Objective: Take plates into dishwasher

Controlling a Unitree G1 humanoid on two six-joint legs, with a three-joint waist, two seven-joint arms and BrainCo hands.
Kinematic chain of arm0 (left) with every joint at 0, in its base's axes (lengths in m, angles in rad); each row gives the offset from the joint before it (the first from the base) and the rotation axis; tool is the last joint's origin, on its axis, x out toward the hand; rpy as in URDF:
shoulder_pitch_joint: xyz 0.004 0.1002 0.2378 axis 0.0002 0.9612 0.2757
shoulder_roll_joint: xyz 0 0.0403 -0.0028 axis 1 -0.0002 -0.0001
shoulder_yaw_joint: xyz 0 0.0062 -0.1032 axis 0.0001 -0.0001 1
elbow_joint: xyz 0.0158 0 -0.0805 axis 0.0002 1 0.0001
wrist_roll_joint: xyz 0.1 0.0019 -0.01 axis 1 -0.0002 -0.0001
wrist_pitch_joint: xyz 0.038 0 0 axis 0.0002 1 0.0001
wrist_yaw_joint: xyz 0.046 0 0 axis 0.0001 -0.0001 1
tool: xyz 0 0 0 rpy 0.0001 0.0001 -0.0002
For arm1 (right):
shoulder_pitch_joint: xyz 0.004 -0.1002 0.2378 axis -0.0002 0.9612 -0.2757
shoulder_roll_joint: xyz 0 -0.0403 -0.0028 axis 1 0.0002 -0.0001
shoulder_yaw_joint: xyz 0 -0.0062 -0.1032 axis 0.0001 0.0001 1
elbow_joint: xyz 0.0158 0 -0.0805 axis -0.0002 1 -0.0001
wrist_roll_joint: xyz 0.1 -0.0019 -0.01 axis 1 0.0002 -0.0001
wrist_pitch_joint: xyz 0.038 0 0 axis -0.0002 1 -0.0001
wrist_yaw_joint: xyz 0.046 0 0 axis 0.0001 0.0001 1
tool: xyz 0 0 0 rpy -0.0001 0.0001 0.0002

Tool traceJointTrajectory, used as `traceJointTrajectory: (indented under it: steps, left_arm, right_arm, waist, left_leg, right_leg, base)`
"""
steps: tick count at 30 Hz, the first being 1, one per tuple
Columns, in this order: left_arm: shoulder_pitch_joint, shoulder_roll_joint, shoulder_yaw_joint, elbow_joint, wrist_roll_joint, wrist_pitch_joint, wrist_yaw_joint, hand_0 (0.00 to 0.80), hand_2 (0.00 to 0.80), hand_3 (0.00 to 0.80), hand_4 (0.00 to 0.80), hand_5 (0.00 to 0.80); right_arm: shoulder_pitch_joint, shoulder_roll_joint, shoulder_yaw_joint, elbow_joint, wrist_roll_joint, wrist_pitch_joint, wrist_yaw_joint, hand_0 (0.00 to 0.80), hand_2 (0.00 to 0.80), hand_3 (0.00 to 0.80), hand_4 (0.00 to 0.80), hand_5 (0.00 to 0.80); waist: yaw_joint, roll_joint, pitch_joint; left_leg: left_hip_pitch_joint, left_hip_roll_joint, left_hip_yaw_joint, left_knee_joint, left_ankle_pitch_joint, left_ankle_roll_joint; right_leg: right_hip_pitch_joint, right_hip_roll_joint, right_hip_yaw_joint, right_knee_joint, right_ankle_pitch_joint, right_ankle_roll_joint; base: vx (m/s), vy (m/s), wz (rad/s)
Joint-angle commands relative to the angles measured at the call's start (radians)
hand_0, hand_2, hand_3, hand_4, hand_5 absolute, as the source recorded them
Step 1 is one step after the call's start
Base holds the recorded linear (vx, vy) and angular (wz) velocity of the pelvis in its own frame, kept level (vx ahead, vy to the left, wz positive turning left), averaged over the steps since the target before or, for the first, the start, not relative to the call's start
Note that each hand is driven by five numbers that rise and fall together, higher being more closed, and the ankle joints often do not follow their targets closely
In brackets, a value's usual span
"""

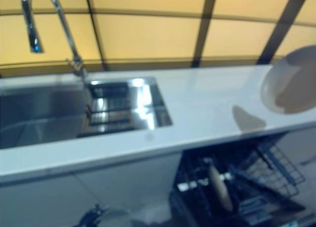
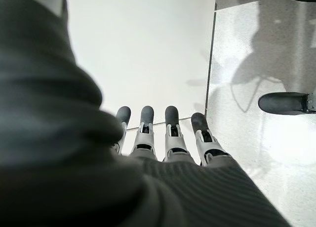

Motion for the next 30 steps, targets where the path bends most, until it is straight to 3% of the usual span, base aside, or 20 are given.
traceJointTrajectory:
  steps: [1, 18, 30]
  left_arm:
    - [-0.087, 0.055, 0.001, 0.025, 0.049, -0.014, -0.008, 0.000, 0.000, 0.000, 0.000, 0.000]
    - [-0.095, 0.062, 0.057, 0.043, 0.066, -0.026, -0.003, 0.000, 0.000, 0.000, 0.000, 0.000]
    - [-0.111, 0.045, 0.066, 0.039, 0.065, -0.033, -0.010, 0.000, 0.000, 0.000, 0.000, 0.000]
  right_arm:
    - [0.004, -0.053, -0.086, 0.018, 0.041, -0.003, -0.001, 0.800, 0.800, 0.800, 0.800, 0.800]
    - [0.598, 0.004, -0.579, -0.097, -0.026, -0.048, 0.007, 0.800, 0.800, 0.800, 0.800, 0.800]
    - [0.753, 0.116, -0.668, -0.233, -0.107, -0.026, 0.048, 0.800, 0.800, 0.800, 0.800, 0.800]
  waist:
    - [0.008, -0.074, 0.021]
    - [-0.026, -0.067, 0.043]
    - [-0.037, -0.062, 0.060]
  left_leg:
    - [0.089, -0.022, 0.038, 0.004, -0.115, 0.024]
    - [0.090, -0.026, 0.055, 0.004, -0.122, 0.037]
    - [0.091, -0.027, 0.059, 0.004, -0.125, 0.042]
  right_leg:
    - [-0.019, 0.010, 0.002, 0.002, 0.050, 0.068]
    - [-0.031, 0.008, 0.025, 0.002, 0.064, 0.075]
    - [-0.036, 0.009, 0.036, 0.002, 0.064, 0.074]
  base:
    - [-0.008, -0.007, -0.13]
    - [0.006, 0.000, -0.06]
    - [-0.001, -0.002, -0.03]
